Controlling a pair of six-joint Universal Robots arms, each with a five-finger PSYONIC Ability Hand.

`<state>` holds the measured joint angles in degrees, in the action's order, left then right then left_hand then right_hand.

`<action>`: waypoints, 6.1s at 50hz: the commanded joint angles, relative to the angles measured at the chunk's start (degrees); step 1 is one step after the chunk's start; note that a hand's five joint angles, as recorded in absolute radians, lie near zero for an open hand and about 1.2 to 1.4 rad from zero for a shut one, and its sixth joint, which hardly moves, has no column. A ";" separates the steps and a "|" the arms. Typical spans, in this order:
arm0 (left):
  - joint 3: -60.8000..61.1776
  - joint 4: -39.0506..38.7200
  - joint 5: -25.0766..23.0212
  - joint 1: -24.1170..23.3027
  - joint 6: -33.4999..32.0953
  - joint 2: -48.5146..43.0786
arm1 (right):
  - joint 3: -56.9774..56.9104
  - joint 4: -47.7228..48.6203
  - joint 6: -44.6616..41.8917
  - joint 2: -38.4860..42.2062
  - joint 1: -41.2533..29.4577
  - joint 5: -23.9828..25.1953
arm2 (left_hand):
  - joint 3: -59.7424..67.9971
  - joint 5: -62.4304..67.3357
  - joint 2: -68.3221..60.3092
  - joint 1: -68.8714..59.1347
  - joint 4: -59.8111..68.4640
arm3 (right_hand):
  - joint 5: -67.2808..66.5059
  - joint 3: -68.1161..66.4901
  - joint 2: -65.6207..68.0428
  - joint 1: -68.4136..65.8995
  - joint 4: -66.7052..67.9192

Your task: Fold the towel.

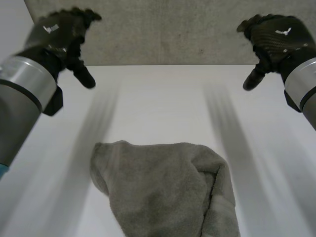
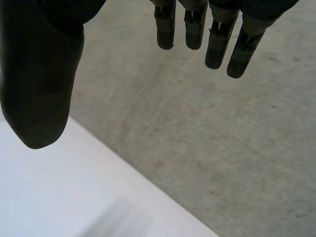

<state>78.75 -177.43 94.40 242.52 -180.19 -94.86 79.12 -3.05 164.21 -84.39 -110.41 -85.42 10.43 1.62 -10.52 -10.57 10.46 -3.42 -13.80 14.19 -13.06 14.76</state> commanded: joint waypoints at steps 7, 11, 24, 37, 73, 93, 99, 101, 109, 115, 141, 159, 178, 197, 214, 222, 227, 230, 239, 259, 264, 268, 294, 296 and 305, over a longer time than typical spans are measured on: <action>10.10 0.15 -2.46 -5.73 -0.16 -9.02 | 6.92 -7.40 -7.15 9.40 -0.24 9.40 | 0.63 -0.56 -0.54 -0.49 0.60 | 3.42 3.80 -4.19 3.06 -4.76; 13.61 0.24 -4.04 -7.23 -0.16 -10.87 | 8.86 -8.55 -7.24 12.58 -0.77 9.84 | 0.63 -0.56 -0.54 -0.49 0.60 | 3.42 3.80 -4.19 3.06 -4.76; 22.94 0.50 -7.74 -11.37 -0.33 -11.40 | 12.99 -7.94 -7.42 17.42 -4.11 12.38 | 0.46 -0.73 -0.37 -0.32 0.43 | 3.42 3.80 -4.19 3.06 -4.76; 25.14 0.68 -7.74 -12.51 -0.51 -12.99 | 14.13 -4.34 -7.33 17.42 -4.64 13.26 | 0.46 -0.73 -0.37 -0.32 0.43 | -27.54 -27.17 26.78 -27.91 26.21; 3.35 -24.42 4.82 -6.55 -3.93 -7.47 | 7.72 39.15 -5.75 -0.42 -3.67 13.62 | 69.57 68.38 -69.48 -69.43 69.54 | -66.58 -66.20 65.81 -66.94 65.24; 30.40 -27.73 0.00 -9.87 -4.64 -4.19 | 11.23 12.98 -11.90 6.25 -3.76 30.58 | 69.57 68.38 -69.48 -69.43 69.54 | -66.58 -66.20 65.81 -66.94 65.24; 31.03 -12.02 -0.53 -9.96 -7.18 -6.48 | 9.66 -6.82 -28.63 14.93 -4.55 29.97 | 49.98 48.79 -49.89 -49.84 49.95 | -55.90 -55.52 55.14 -56.26 54.57; 30.86 -8.24 -0.62 -9.88 -7.36 -6.39 | 8.33 -12.33 -33.52 16.71 -4.46 29.26 | 44.25 43.06 -44.16 -44.11 44.22 | -55.53 -55.16 54.77 -55.90 54.20; 27.70 1.20 -0.71 -10.66 -7.19 -1.58 | 5.17 -17.80 -32.76 16.37 -4.64 26.54 | 9.47 8.28 -9.38 -9.33 9.44 | -16.26 -15.89 15.50 -16.63 14.93; 22.96 -0.11 -0.54 -9.79 -7.19 2.57 | 7.10 -4.36 -10.81 9.17 -3.94 24.70 | 1.13 -0.06 -1.05 -0.99 1.10 | -3.90 -3.52 3.14 -4.26 2.56; -11.15 13.06 -9.58 -3.28 -7.54 -36.61 | 7.10 -9.16 -3.37 15.47 2.48 16.16 | 5.34 4.15 -5.25 -5.20 5.31 | -1.54 -1.16 0.78 -1.90 0.20; -13.97 13.77 -10.20 -3.20 -7.81 -40.23 | 6.58 -11.98 -3.90 20.05 1.78 17.39 | 52.27 51.08 -52.18 -52.13 52.24 | -50.73 -50.35 49.97 -51.09 49.39; -17.51 -35.83 -3.08 -1.88 -16.42 -23.38 | -2.41 37.18 0.21 6.54 -0.33 13.27 | 69.57 68.38 -69.48 -69.43 69.54 | -66.58 -66.20 65.81 -66.94 65.24; 11.49 -35.72 -3.61 0.05 -16.95 -18.96 | 6.23 12.68 -12.39 13.44 -0.68 19.15 | 69.57 68.38 -69.48 -69.43 69.54 | -66.58 -66.20 65.81 -66.94 65.24; 22.68 -22.53 -3.70 -0.56 -16.95 -15.99 | 11.14 -3.72 -23.86 20.15 -1.47 19.24 | 69.57 68.38 -69.48 -69.43 69.54 | -66.58 -66.20 65.81 -66.94 65.24; 24.43 -21.65 -3.79 -0.74 -16.95 -12.03 | 14.57 -2.93 -21.92 15.93 -1.30 19.50 | 69.57 68.38 -69.48 -69.43 69.54 | -19.15 -18.77 18.39 -19.51 17.81; 25.40 -21.56 -3.70 -0.47 -16.95 -10.70 | 15.19 2.41 -17.72 12.24 -0.42 18.98 | 67.93 66.74 -67.84 -67.79 67.90 | -15.18 -14.80 14.42 -15.54 13.84; 26.37 -21.56 -3.61 -0.30 -16.95 -9.74 | 14.32 4.62 -14.29 10.74 -0.25 18.89 | 64.57 63.38 -64.48 -64.43 64.54 | -13.15 -12.77 12.39 -13.51 11.82; 27.78 -21.65 -3.52 -0.03 -16.86 -9.03 | 10.53 1.03 -12.69 11.00 5.73 18.62 | 56.64 55.45 -56.56 -56.50 56.61 | -12.64 -12.26 11.88 -13.00 11.31; 27.95 -21.73 -3.70 2.16 -16.33 -9.29 | 13.52 -5.03 -7.51 19.43 15.92 23.62 | 48.57 47.38 -48.48 -48.43 48.54 | -12.64 -12.26 11.88 -13.00 11.30; 27.95 -21.65 -3.70 2.17 -16.33 -9.12 | 13.52 -5.74 -5.31 21.46 16.19 27.50 | 48.74 47.55 -48.65 -48.59 48.71 | -13.48 -13.10 12.72 -13.84 12.15; 28.04 -21.56 -3.70 2.17 -16.24 -9.12 | 13.78 -4.78 -4.34 22.42 16.02 27.94 | 48.57 47.38 -48.48 -48.43 48.54 | -14.65 -14.28 13.89 -15.02 13.32; 29.36 -21.56 -3.79 2.43 -16.24 -9.21 | 10.62 1.12 -3.11 28.49 14.70 24.86 | 39.82 38.63 -39.74 -39.68 39.79 | -32.15 -31.77 31.39 -32.52 30.82; 29.36 -21.56 -3.79 2.43 -16.24 -9.21 | 10.71 1.12 -3.11 28.49 14.52 24.78 | 39.48 38.30 -39.40 -39.34 39.46 | -32.15 -31.77 31.39 -32.52 30.82; 29.36 -21.56 -3.79 2.43 -16.24 -9.21 | 10.62 1.20 -2.85 28.93 12.32 24.78 | 36.62 35.44 -36.54 -36.48 36.60 | -30.64 -30.26 29.88 -31.00 29.30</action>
<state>108.10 -198.99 90.61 244.96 -196.44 -104.06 89.74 -1.89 161.28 -55.70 -96.80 -60.64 42.08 22.02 -42.06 -33.50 42.08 -34.55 -44.61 44.64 -44.57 44.62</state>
